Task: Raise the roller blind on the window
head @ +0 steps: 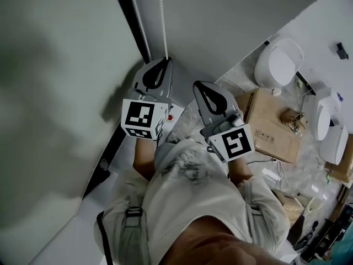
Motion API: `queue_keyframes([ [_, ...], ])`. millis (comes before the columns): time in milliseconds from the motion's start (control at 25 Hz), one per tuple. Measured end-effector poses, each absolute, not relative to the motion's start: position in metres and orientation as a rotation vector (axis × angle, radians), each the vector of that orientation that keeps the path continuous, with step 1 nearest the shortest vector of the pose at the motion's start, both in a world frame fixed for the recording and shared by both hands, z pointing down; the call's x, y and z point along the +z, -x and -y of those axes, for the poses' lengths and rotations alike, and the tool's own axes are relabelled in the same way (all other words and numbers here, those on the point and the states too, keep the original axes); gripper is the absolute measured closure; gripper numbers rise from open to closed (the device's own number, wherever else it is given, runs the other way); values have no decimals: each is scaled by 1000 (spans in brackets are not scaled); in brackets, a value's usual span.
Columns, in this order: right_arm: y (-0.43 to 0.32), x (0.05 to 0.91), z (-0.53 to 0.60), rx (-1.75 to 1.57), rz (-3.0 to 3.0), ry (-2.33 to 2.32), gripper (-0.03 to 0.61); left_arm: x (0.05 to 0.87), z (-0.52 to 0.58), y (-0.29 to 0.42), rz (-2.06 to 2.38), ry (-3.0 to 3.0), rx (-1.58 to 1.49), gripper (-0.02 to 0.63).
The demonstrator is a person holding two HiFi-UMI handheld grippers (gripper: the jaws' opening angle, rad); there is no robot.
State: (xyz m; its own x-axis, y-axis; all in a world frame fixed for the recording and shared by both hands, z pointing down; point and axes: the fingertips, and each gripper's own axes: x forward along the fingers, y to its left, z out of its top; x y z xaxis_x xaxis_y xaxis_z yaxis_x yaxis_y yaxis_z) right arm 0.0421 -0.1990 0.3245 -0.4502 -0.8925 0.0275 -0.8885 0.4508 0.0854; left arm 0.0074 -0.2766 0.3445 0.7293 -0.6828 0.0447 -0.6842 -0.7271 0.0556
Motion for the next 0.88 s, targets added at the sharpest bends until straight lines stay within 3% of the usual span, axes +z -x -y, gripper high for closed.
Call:
queue_keyframes([
  [560,-13,296,179,-19,2833,-1276,568,357,208,0,1086,-2809,52,603],
  [880,2,266,171,-78,2907,-1124,524,359,181,1,1116,-2769,35,603],
])
